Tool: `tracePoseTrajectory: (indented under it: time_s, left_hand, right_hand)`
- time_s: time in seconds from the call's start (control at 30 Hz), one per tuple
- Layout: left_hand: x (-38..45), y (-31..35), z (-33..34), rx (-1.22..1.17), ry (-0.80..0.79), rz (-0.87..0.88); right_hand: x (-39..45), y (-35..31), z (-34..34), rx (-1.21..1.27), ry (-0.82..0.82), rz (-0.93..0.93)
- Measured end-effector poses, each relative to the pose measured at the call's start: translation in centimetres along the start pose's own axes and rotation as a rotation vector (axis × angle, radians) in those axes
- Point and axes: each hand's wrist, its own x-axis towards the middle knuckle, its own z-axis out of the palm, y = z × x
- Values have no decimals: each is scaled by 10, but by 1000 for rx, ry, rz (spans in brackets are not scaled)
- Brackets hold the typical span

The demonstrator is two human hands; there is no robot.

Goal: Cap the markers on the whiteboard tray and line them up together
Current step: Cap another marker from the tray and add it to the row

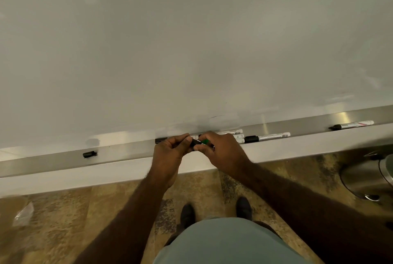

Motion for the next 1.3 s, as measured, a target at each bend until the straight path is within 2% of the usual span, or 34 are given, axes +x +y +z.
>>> tracePoseTrajectory:
  time_s: [0.17, 0.33, 0.47, 0.53, 0.67, 0.9, 1.1, 1.17, 1.23, 1.3]
  left_hand:
    - [1, 4, 4, 127, 36, 15]
    - [11, 6, 6, 108, -83, -80]
    - [16, -2, -13, 195, 105, -7]
    - [16, -3, -37, 260, 225, 27]
    - [16, -9, -89, 348, 403, 9]
    - [25, -6, -147, 428, 574, -14]
    - [26, 7, -190, 965, 916, 53]
    - [29, 9, -205, 1045, 910, -41]
    - [32, 9, -217, 1104, 805, -147]
    - [37, 6, -225, 1220, 679, -158]
  right_hand:
    - [-3, 1, 3, -21, 21, 9]
    - [4, 23, -9, -218, -2, -69]
    - [4, 74, -40, -502, -17, -137]
    - [-2, 106, -59, -642, -26, -109]
    - [-15, 137, -79, -671, 20, -6]
    - [-15, 146, -77, -627, 12, -11]
    - [-13, 155, -77, -664, 12, -31]
    - [-14, 155, -79, -716, 52, -38]
    - [-15, 154, -87, -756, 151, -16]
    - [-19, 155, -101, -766, 245, 45]
